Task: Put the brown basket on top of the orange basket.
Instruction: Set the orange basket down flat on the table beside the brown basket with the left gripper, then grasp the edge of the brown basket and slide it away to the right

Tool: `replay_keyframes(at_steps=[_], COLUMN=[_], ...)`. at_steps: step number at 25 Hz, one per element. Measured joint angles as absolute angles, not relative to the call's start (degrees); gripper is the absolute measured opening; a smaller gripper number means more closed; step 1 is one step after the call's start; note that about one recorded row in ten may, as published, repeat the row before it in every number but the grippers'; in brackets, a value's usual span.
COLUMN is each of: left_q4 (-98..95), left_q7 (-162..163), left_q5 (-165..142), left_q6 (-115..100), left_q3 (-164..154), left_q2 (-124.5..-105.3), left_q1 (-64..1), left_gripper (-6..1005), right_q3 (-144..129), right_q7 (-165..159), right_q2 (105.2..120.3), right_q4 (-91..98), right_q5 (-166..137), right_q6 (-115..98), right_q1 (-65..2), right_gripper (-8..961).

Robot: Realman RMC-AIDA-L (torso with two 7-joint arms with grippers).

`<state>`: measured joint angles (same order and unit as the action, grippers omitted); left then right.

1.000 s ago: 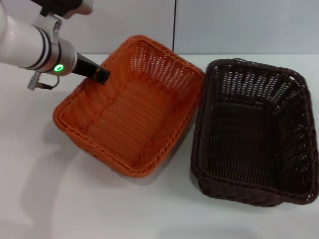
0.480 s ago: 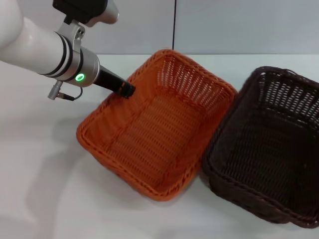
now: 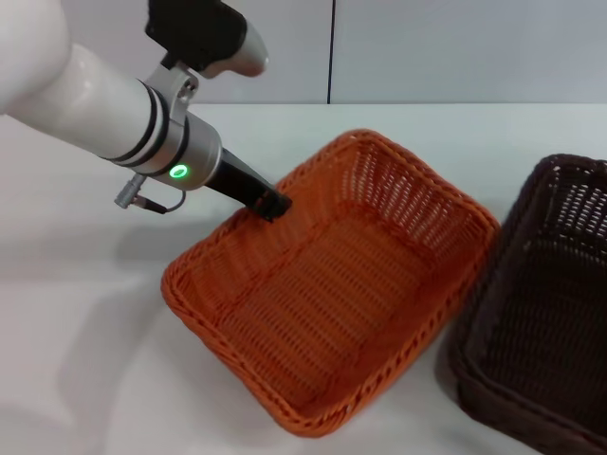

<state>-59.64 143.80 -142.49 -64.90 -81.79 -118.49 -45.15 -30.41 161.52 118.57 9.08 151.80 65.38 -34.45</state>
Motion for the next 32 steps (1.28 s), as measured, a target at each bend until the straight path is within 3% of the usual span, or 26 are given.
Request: replay_keyframes(at_steps=[21,27,30,32], left_q4=[-59.91,-63.76,-65.86,-67.49], left_q7=[143.29,142.87,142.33,140.18], left_q5=[-137.29,-136.88,-135.60,-132.97], left_q6=[-60.53,-59.03,-57.48,-56.64], left_q3=[-80.85,-79.72,-79.76,-79.46], left_q2=[-118.18,-118.20,-118.21,-118.19], left_q1=[-44.47,-41.51,-39.79,-38.13], left_gripper=[226,425,659,723], right_q3=[-30.39,-30.62,-30.66,-30.68], right_q7=[161.54,161.13,158.37,146.49], right_q2=[118.56,118.33,117.91,116.78], right_q4=[9.19,10.25,12.78,20.13], right_q5=[151.68,150.48,146.94,136.68], right_q6=[64.73,63.07,60.72,56.17], right_q1=[-34.01,-34.05,-33.84,-32.47], right_gripper=[563,563,564,564])
